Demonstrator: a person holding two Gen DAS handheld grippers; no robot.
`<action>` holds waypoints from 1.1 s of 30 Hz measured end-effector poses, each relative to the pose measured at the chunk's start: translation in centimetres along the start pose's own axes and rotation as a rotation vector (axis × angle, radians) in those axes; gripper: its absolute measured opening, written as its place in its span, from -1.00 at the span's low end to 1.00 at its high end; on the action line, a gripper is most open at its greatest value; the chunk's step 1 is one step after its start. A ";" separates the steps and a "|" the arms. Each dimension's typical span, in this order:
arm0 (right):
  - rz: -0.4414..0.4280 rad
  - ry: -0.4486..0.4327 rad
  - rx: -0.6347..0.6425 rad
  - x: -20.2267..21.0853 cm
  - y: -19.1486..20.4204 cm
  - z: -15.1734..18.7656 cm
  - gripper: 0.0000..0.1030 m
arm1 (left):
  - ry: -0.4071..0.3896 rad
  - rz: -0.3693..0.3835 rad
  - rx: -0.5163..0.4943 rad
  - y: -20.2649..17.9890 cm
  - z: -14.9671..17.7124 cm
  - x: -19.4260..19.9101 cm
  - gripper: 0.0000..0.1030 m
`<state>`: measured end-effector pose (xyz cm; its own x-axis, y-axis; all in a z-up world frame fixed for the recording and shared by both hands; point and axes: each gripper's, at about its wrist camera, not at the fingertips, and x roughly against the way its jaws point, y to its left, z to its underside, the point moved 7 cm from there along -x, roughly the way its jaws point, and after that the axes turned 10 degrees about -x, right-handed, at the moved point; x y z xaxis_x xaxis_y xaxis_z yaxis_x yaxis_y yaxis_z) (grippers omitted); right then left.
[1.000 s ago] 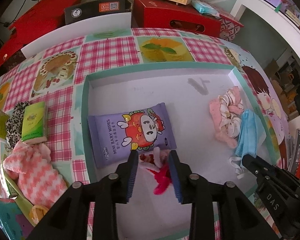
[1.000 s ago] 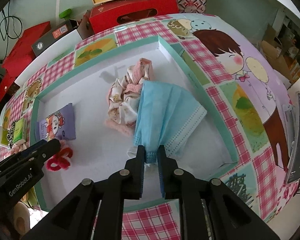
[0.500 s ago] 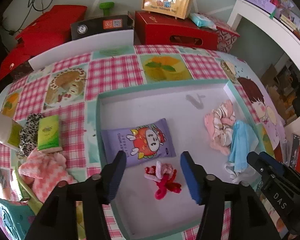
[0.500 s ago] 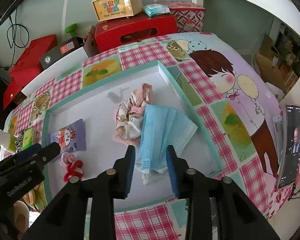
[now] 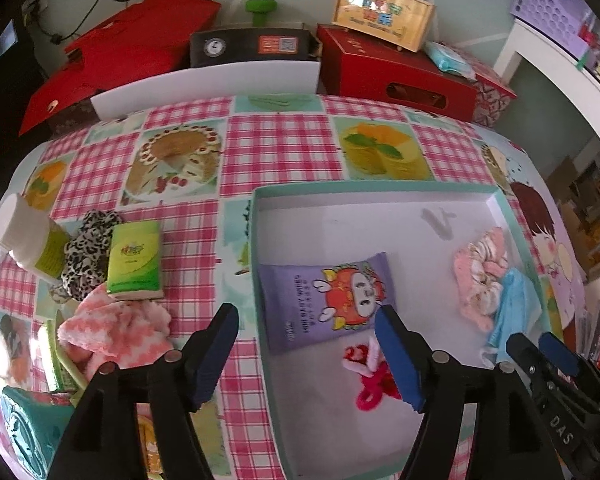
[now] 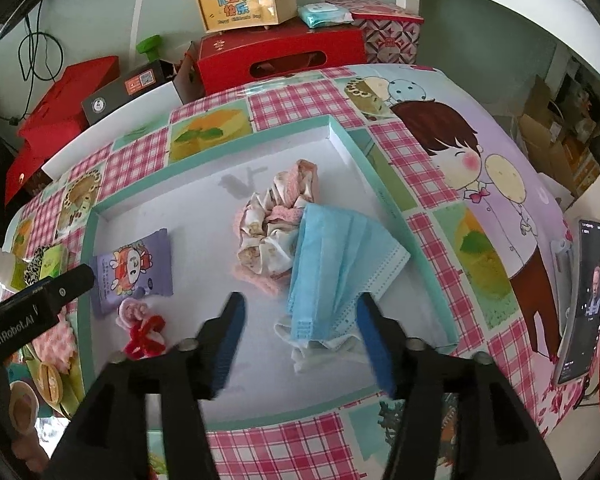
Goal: Organize soft objects
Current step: 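Release the red hair tie from the left gripper while the right drops the mask in the tray, then move both open grippers back to the pile of soft items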
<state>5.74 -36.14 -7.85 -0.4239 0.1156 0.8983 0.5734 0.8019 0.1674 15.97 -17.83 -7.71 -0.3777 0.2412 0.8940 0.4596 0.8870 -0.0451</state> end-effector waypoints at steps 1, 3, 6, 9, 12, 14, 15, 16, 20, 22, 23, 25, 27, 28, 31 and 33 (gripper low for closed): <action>0.001 -0.003 0.006 0.0 0.1 0.0 0.28 | 0.001 -0.001 0.006 0.2 0.0 -0.1 0.50; -0.001 -0.007 0.012 0.0 0.3 0.0 0.29 | 0.003 -0.006 0.020 0.5 0.1 -0.2 0.66; -0.014 -0.013 0.002 0.0 0.4 -0.1 0.77 | 0.017 -0.011 0.041 1.1 0.2 -0.6 0.97; -0.029 -0.015 -0.012 0.0 0.5 -0.3 0.82 | 0.027 -0.018 0.057 1.6 0.3 -1.0 0.99; -0.031 -0.013 -0.016 0.0 0.4 -0.3 0.82 | 0.032 -0.020 0.072 1.9 0.3 -1.1 0.99; -0.029 -0.012 -0.017 -0.1 0.4 -0.3 0.82 | 0.035 -0.019 0.081 2.0 0.4 -1.1 0.99; -0.030 -0.012 -0.017 -0.1 0.5 -0.2 0.82 | 0.034 -0.019 0.084 2.1 0.4 -1.1 0.99; -0.033 -0.011 -0.017 -0.1 0.5 -0.2 0.82 | 0.033 -0.016 0.086 2.1 0.4 -1.1 0.99; -0.037 -0.014 -0.012 0.0 0.6 -0.3 0.82 | 0.025 -0.016 0.096 2.4 0.2 -1.0 0.99; -0.039 -0.015 -0.005 0.0 0.7 -0.3 0.82 | 0.021 -0.017 0.103 2.7 0.2 -0.9 0.99; -0.040 -0.015 -0.002 0.0 0.8 -0.2 0.82 | 0.018 -0.018 0.106 2.9 0.2 -0.8 0.99; -0.045 -0.019 0.004 0.1 1.1 -0.2 0.82 | 0.019 -0.027 0.110 3.2 0.1 -0.7 0.99; -0.050 -0.022 0.012 0.2 1.5 -0.1 0.82 | 0.012 -0.046 0.119 3.9 0.0 -0.5 0.99; -0.053 -0.023 0.016 0.2 1.8 0.0 0.82 | 0.010 -0.054 0.124 4.3 0.0 -0.4 0.99; -0.077 -0.021 0.025 0.2 2.9 0.2 0.82 | -0.004 -0.075 0.139 5.6 -0.1 0.2 0.99; -0.101 -0.014 0.035 0.1 3.8 0.4 0.82 | -0.015 -0.087 0.155 6.8 -0.2 0.7 0.99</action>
<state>7.56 -32.82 -7.28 -0.4883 0.0408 0.8717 0.5024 0.8299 0.2426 18.99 -11.71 -7.28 -0.4232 0.1662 0.8906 0.2960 0.9545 -0.0374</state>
